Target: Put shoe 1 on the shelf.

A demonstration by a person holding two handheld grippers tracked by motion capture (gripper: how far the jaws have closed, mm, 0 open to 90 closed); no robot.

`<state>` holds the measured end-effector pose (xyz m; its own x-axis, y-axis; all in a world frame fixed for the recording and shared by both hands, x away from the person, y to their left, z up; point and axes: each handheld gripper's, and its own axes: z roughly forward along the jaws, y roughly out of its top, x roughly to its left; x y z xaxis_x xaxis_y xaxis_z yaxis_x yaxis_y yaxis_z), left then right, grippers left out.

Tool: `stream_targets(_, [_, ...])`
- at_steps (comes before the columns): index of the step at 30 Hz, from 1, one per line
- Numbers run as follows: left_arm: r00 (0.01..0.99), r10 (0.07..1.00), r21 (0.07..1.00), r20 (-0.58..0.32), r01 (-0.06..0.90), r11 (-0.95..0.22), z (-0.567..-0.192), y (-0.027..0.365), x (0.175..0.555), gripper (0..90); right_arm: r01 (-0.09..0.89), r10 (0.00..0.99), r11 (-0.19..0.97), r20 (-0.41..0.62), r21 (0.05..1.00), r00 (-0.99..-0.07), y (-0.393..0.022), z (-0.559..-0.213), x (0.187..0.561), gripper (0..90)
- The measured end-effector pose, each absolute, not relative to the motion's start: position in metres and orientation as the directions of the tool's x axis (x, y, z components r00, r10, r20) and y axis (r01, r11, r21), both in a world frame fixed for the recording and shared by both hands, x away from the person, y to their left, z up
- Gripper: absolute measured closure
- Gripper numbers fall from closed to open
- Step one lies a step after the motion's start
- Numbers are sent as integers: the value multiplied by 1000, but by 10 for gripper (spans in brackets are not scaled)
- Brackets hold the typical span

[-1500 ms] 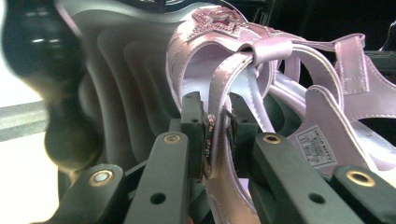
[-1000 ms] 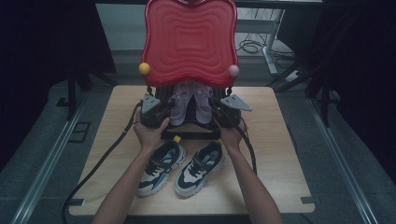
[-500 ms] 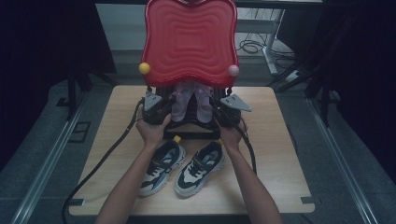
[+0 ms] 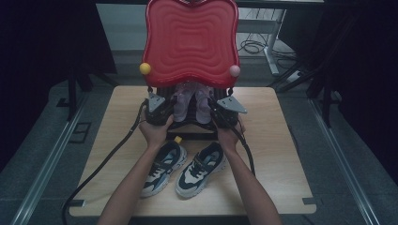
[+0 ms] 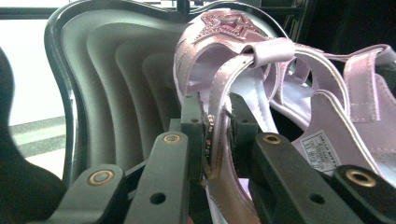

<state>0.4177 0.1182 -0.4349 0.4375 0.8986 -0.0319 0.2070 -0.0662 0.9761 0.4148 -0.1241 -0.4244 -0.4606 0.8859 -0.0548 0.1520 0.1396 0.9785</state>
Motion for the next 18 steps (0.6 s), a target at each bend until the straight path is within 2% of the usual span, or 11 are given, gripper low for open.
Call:
stream_targets(11, [420, 907, 975, -4, 205, -90, -436, 117, 418, 804, 126, 894, 180, -108, 976, -435, -110, -426, 418, 833])
stream_targets(18, [412, 911, 968, 25, 219, -125, -442, 115, 419, 791, 111, 881, 256, -185, 960, -436, -101, -431, 418, 826])
